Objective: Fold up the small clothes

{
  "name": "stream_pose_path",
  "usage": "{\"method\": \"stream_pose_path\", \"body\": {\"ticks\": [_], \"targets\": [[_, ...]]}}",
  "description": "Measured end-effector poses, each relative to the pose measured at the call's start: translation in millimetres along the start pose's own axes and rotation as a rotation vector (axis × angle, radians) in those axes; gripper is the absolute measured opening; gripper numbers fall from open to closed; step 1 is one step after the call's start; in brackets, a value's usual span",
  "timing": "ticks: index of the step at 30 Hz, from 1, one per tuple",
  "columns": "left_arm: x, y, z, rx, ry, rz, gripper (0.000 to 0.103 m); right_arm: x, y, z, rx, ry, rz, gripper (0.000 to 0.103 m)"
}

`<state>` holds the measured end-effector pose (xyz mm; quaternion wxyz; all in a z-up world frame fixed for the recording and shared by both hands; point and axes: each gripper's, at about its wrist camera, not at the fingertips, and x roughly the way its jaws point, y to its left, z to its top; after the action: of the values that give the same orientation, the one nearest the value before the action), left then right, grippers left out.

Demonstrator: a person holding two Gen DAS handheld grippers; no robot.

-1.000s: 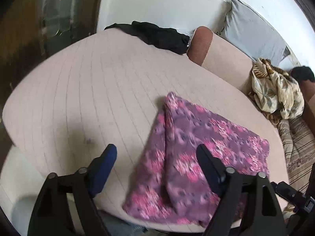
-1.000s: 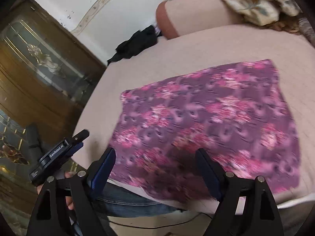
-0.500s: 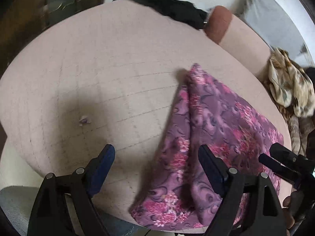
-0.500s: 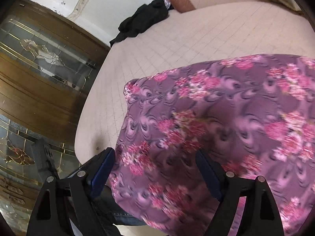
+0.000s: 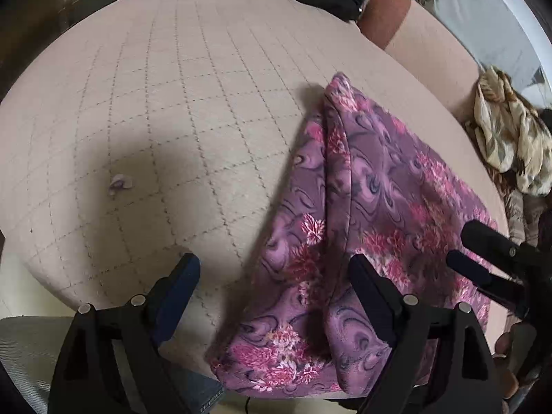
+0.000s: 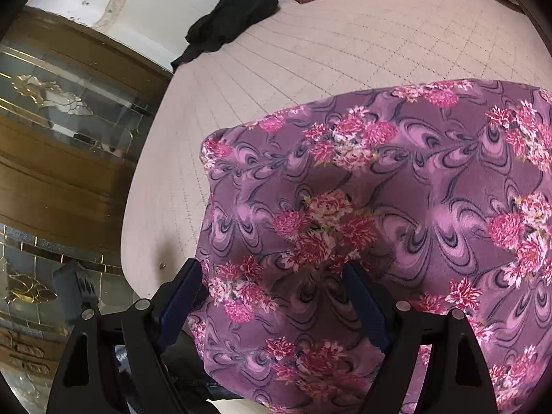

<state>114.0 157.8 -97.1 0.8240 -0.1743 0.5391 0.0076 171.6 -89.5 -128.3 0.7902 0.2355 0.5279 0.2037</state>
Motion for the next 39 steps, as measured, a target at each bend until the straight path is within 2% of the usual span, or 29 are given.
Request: {"method": "stream_pose_path", "body": {"ticks": [3, 8, 20, 26, 32, 39], "targets": [[2.9, -9.3, -0.7, 0.040, 0.007, 0.014, 0.088, 1.8, 5.1, 1.0, 0.001, 0.017, -0.025, 0.087], [6.7, -25.9, -2.4, 0.105, 0.033, -0.021, 0.088, -2.3, 11.7, 6.3, 0.016, 0.008, -0.058, 0.087], [6.4, -19.6, -0.8, 0.079, 0.068, -0.099, 0.088, -0.8, 11.0, 18.2, 0.070, -0.007, -0.123, 0.087], [5.6, -13.1, -5.3, 0.119, 0.055, -0.085, 0.088, 12.0, 21.5, 11.1, 0.037, 0.002, -0.096, 0.087], [10.9, -30.9, -8.0, 0.175, 0.043, -0.031, 0.089, 9.9, 14.5, 0.1, 0.036, -0.007, -0.052, 0.087], [12.0, -31.6, -7.6, 0.181, 0.042, -0.041, 0.089, -2.1, 0.7, 2.9, 0.051, -0.015, -0.048, 0.087]]}}
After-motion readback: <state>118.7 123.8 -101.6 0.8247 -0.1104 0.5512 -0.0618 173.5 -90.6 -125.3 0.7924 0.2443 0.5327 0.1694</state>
